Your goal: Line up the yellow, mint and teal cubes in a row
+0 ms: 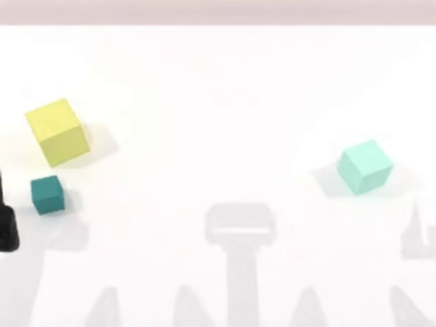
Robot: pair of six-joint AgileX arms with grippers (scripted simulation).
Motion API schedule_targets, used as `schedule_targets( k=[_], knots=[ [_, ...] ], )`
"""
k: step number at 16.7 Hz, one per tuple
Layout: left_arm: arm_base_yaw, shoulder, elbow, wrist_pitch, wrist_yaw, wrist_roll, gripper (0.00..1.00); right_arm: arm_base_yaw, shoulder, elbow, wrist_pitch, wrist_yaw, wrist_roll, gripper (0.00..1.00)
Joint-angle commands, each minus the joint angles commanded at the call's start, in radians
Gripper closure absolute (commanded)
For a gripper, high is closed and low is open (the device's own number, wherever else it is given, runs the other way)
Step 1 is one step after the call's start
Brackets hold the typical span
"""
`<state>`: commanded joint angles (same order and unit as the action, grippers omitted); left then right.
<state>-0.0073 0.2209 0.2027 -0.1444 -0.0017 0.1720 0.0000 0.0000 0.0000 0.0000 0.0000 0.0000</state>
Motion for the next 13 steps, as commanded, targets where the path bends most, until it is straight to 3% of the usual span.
schedule_targets(
  k=[13],
  knots=[
    [-0.043, 1.28, 0.868, -0.703, 0.0, 0.775, 0.0, 0.0, 0.0, 0.0, 0.0, 0.0, 0.0, 0.0]
  ],
)
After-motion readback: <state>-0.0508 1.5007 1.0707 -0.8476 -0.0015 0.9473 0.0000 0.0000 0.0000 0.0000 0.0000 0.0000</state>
